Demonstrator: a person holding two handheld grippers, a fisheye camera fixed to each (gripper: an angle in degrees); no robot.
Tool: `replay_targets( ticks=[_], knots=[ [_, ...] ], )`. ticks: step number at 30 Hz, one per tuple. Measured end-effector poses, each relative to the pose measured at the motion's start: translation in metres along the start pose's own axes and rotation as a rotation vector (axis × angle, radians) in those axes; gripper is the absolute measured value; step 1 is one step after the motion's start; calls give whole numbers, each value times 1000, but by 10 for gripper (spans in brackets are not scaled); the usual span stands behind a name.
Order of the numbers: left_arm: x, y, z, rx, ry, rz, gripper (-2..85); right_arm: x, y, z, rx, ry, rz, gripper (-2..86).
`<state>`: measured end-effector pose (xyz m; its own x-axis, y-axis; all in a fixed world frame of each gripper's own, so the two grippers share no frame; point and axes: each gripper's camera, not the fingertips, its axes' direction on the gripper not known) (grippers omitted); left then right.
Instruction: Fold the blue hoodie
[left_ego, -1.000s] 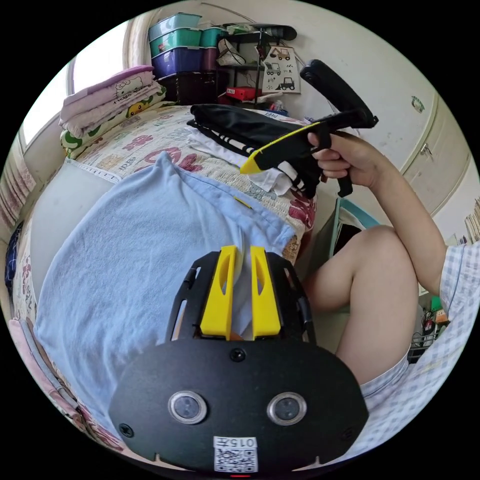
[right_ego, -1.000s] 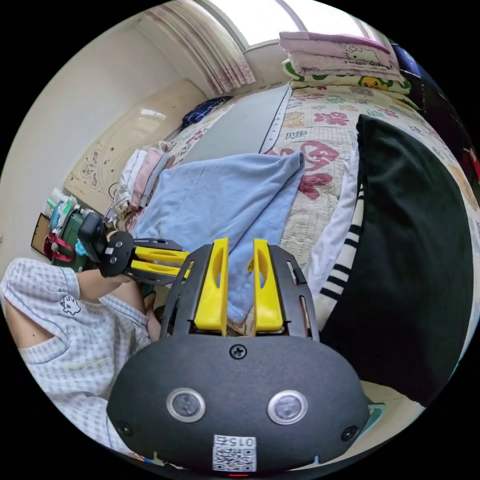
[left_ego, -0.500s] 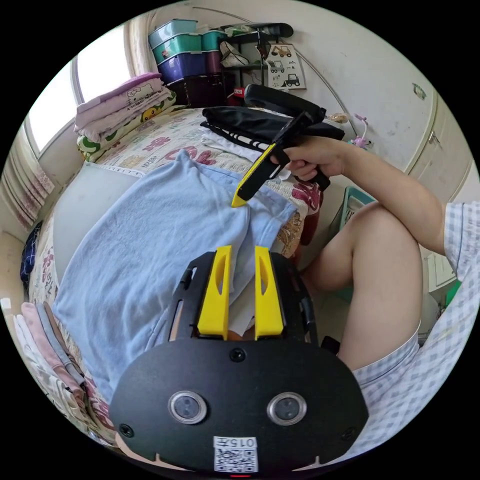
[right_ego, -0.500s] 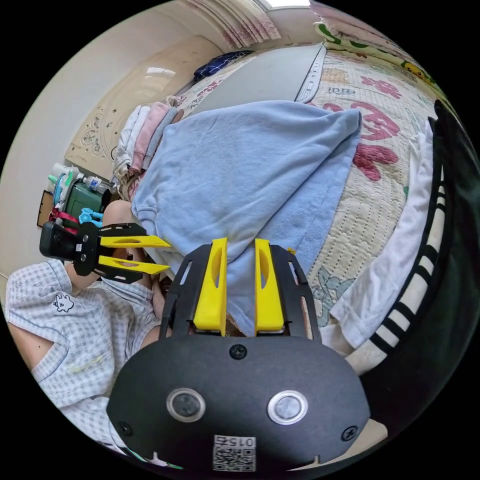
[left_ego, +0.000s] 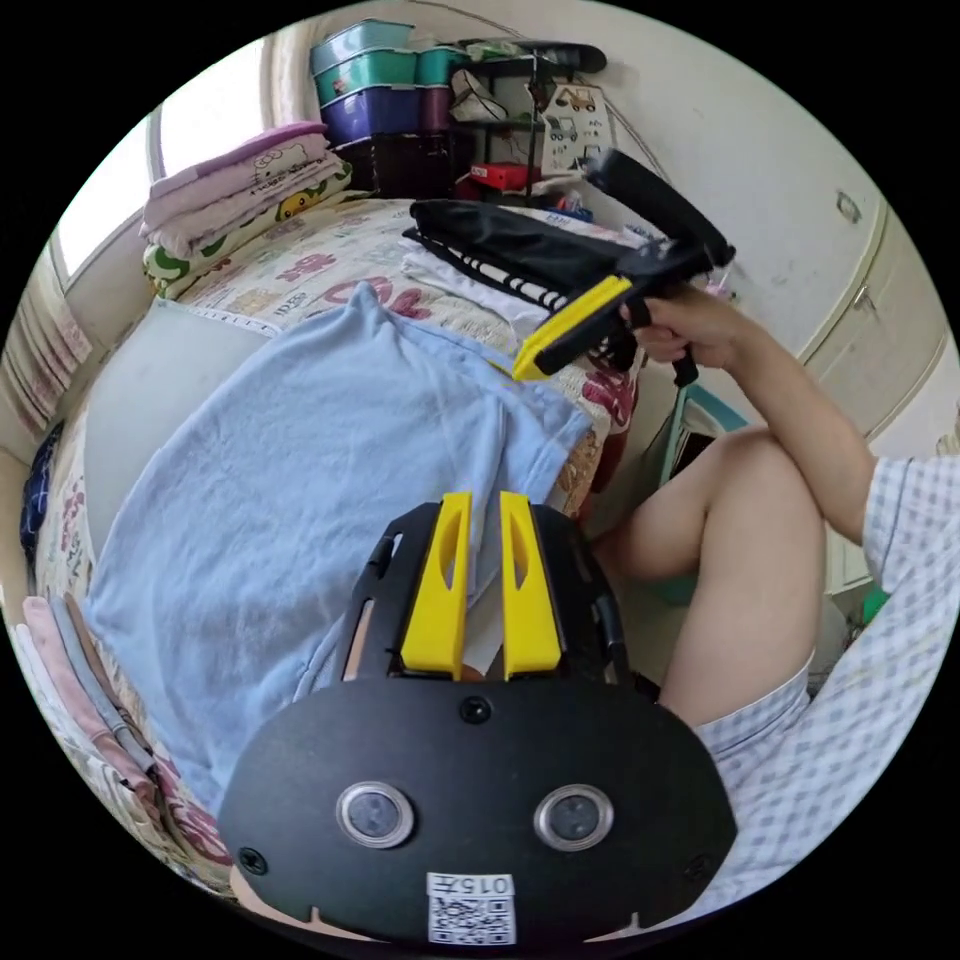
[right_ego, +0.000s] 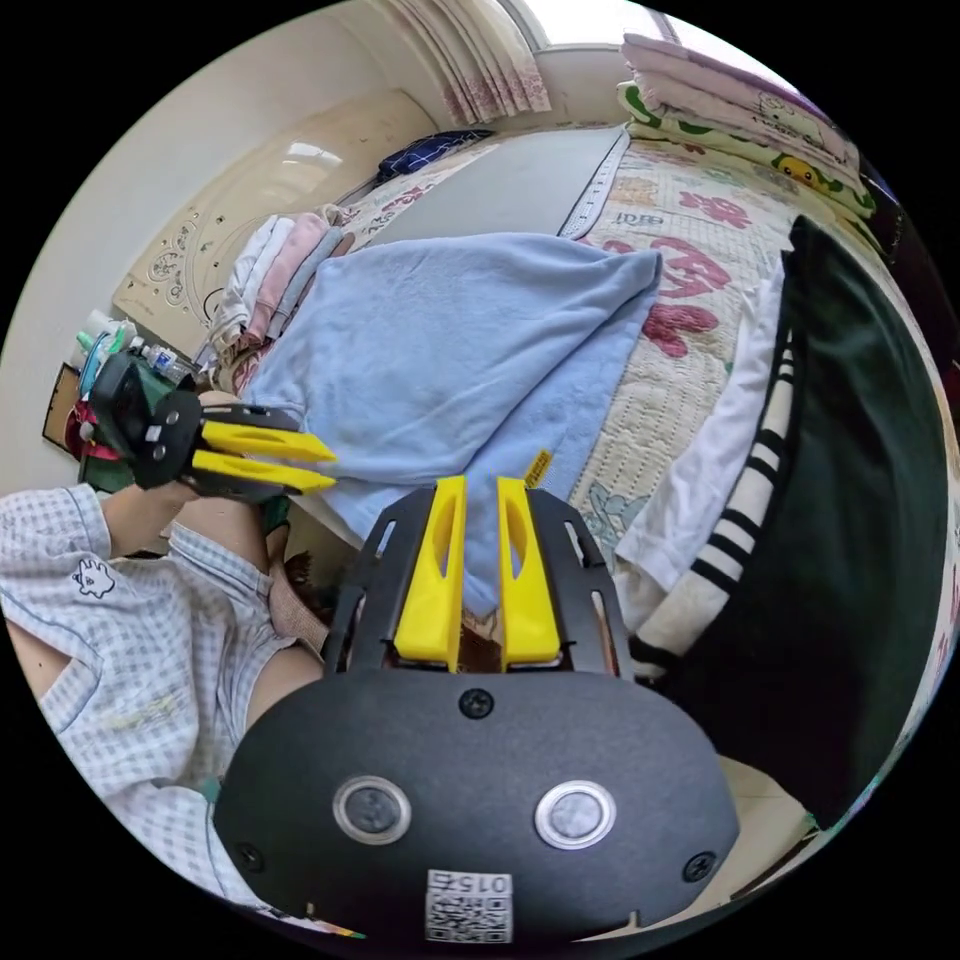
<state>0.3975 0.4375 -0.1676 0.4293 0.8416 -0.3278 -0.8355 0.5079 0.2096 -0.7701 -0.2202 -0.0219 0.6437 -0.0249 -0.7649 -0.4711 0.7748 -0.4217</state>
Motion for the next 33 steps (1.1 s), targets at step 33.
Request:
replay_targets(
  ticks=[33],
  knots=[
    [-234, -176, 110, 141, -70, -365, 22, 62, 163, 15, 125, -158, 35, 38]
  ],
)
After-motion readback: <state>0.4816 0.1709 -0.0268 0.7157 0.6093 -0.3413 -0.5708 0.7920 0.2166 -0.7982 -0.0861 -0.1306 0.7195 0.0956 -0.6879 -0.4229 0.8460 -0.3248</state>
